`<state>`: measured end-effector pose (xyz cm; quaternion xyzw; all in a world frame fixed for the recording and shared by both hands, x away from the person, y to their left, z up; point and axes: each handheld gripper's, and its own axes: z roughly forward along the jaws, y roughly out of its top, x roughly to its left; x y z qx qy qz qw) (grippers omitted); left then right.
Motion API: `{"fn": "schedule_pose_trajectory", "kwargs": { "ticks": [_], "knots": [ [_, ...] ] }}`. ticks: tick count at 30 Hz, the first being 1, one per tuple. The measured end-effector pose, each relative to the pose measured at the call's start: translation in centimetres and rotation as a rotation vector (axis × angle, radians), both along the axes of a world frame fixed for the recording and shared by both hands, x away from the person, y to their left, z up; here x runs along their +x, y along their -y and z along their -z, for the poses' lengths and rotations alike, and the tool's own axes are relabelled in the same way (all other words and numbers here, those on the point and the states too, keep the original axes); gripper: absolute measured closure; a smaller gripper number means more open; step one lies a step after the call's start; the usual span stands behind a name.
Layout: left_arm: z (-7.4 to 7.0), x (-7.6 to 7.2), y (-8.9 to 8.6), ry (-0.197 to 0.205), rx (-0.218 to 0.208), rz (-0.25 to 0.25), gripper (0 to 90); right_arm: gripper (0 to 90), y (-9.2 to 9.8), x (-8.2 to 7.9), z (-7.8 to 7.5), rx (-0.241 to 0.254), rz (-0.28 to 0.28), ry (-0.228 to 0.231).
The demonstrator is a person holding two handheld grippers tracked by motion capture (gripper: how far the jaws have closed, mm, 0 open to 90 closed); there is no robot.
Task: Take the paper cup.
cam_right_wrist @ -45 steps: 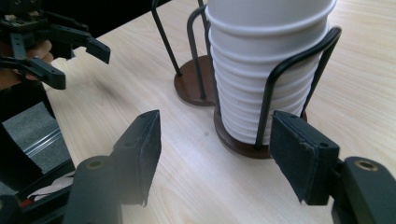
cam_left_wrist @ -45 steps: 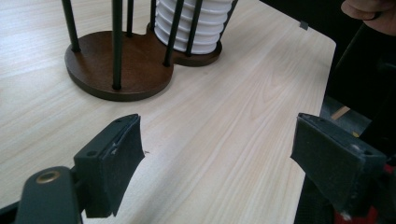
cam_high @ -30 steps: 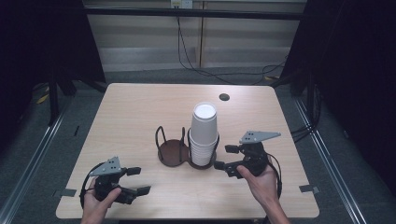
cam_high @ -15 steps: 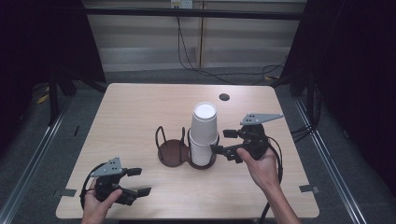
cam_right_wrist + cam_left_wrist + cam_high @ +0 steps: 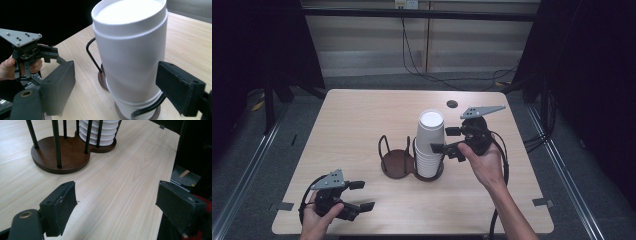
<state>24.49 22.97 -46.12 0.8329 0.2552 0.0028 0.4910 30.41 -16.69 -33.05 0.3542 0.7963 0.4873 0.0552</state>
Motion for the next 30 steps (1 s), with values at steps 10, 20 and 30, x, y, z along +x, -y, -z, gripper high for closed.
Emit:
{"fn": "schedule_pose_trajectory", "kwargs": {
  "ticks": [10, 20, 30],
  "knots": [
    [0.1, 0.0, 0.2, -0.013, 0.001, 0.002, 16.3, 14.3, -0.3, 1.5, -0.5, -0.005, -0.001, -0.012],
    [0.1, 0.0, 0.2, -0.014, 0.003, 0.008, 16.2, 14.5, -1.4, 2.8, -1.1, -0.034, -0.003, -0.007],
    [0.1, 0.0, 0.2, -0.019, 0.005, 0.005, 16.2, 14.6, -2.8, 3.9, -1.4, -0.080, -0.002, 0.004]
  ]
}}
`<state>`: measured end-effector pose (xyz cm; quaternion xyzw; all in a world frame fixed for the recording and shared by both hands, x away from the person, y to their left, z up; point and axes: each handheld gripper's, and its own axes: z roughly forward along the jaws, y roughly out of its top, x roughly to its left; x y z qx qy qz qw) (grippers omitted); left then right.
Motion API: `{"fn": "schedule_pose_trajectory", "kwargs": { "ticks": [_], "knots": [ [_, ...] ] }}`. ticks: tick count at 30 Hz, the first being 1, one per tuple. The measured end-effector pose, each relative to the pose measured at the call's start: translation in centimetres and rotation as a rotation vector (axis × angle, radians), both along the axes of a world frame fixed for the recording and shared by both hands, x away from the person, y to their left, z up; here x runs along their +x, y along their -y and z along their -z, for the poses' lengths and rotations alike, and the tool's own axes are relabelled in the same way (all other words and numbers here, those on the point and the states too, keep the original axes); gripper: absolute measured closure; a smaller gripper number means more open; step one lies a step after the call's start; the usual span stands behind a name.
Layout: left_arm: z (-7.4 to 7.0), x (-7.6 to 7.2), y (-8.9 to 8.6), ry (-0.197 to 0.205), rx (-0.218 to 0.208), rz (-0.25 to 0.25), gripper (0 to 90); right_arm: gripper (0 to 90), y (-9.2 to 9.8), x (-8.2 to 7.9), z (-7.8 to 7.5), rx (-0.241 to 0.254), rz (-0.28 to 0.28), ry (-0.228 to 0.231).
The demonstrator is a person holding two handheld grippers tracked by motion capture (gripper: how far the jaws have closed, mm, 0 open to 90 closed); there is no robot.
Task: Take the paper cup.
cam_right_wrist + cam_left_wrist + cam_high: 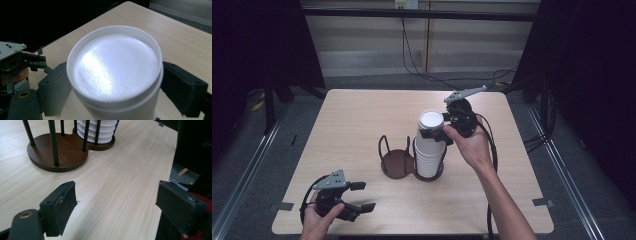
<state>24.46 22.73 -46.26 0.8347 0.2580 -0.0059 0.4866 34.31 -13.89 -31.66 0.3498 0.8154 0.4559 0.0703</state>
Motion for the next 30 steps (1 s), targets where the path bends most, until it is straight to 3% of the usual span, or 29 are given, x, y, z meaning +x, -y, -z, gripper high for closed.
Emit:
{"fn": "schedule_pose_trajectory", "kwargs": {
  "ticks": [8, 12, 25, 30],
  "knots": [
    [0.0, 0.0, 0.0, -0.004, -0.004, 0.010, 16.3, 17.0, -0.6, 0.2, 0.4, -0.025, 0.007, 0.001],
    [0.0, 0.0, 0.0, -0.004, -0.003, 0.011, 16.3, 18.8, -0.7, 0.1, 0.4, -0.038, 0.013, 0.025],
    [0.0, 0.1, 0.0, -0.001, 0.008, 0.009, 16.3, 21.3, -1.1, 0.1, -0.4, -0.110, 0.003, 0.019],
    [0.0, 0.1, 0.0, -0.002, 0.010, 0.004, 16.2, 21.8, -1.1, 0.0, -0.7, -0.110, 0.007, 0.030]
  ]
}}
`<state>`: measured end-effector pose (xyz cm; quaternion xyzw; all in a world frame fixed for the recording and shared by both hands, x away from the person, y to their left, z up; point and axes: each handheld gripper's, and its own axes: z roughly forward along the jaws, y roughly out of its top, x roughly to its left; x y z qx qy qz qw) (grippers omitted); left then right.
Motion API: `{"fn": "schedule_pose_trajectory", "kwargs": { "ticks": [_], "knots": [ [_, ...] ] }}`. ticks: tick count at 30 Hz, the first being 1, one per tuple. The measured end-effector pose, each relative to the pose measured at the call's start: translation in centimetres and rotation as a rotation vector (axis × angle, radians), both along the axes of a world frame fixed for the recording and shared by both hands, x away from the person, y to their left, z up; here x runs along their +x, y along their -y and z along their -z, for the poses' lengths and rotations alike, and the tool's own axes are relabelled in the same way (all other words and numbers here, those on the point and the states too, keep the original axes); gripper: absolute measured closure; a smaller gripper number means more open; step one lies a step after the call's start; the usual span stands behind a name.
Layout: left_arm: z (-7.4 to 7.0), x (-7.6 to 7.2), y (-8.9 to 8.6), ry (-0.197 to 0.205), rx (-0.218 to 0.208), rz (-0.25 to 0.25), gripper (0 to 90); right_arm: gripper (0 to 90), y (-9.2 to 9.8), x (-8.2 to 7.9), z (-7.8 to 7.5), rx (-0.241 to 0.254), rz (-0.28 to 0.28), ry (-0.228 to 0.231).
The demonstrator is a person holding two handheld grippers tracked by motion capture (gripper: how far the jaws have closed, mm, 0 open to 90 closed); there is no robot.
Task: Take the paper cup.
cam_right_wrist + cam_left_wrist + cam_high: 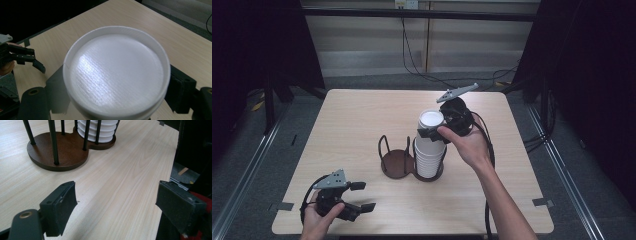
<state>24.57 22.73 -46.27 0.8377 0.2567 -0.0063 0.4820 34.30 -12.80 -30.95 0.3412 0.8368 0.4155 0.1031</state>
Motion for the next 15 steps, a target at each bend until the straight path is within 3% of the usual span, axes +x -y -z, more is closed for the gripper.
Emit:
{"fn": "schedule_pose_trajectory", "kwargs": {
  "ticks": [15],
  "knots": [
    [0.11, 0.02, 0.06, -0.011, 0.007, 0.000, 16.3, 22.3, 0.27, -0.17, -0.77, 0.014, -0.008, 0.012]
  ]
}}
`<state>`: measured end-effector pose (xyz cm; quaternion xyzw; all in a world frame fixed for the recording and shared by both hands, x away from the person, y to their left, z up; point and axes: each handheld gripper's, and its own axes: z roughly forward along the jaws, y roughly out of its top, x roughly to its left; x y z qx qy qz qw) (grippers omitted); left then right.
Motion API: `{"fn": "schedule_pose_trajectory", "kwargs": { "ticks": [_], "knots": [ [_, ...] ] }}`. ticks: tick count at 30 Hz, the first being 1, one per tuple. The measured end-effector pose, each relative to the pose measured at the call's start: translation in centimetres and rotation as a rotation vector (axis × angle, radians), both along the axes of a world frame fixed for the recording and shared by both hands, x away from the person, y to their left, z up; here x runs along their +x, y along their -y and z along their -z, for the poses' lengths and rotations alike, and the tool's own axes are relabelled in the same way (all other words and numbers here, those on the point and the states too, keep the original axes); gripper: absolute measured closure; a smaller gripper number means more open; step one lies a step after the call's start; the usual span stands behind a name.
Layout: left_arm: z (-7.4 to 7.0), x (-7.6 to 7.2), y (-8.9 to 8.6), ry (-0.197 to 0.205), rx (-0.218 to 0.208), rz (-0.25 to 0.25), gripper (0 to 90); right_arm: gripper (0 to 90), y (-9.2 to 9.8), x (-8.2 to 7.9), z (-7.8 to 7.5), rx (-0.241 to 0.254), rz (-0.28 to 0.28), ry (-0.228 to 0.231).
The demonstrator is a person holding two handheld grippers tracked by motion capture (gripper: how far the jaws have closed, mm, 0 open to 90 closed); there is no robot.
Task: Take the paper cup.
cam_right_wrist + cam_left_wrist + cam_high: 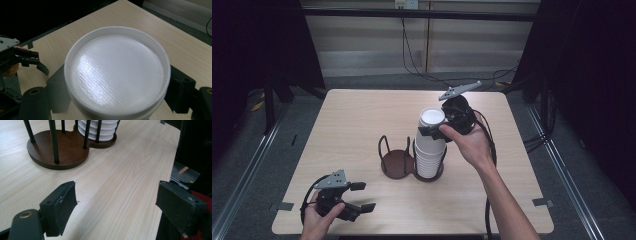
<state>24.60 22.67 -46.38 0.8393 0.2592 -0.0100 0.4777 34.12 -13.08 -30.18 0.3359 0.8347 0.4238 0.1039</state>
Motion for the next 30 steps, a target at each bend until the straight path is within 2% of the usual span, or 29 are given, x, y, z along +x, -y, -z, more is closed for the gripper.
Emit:
{"fn": "schedule_pose_trajectory", "kwargs": {
  "ticks": [15, 30],
  "knots": [
    [0.0, 0.0, 0.0, 0.000, 0.005, -0.003, 16.3, 22.6, 0.5, -0.1, -1.2, 0.033, -0.003, 0.001],
    [0.0, 0.1, -0.1, 0.004, 0.000, -0.012, 16.3, 23.0, 1.5, -0.3, -1.6, 0.118, 0.023, 0.008]
  ]
}}
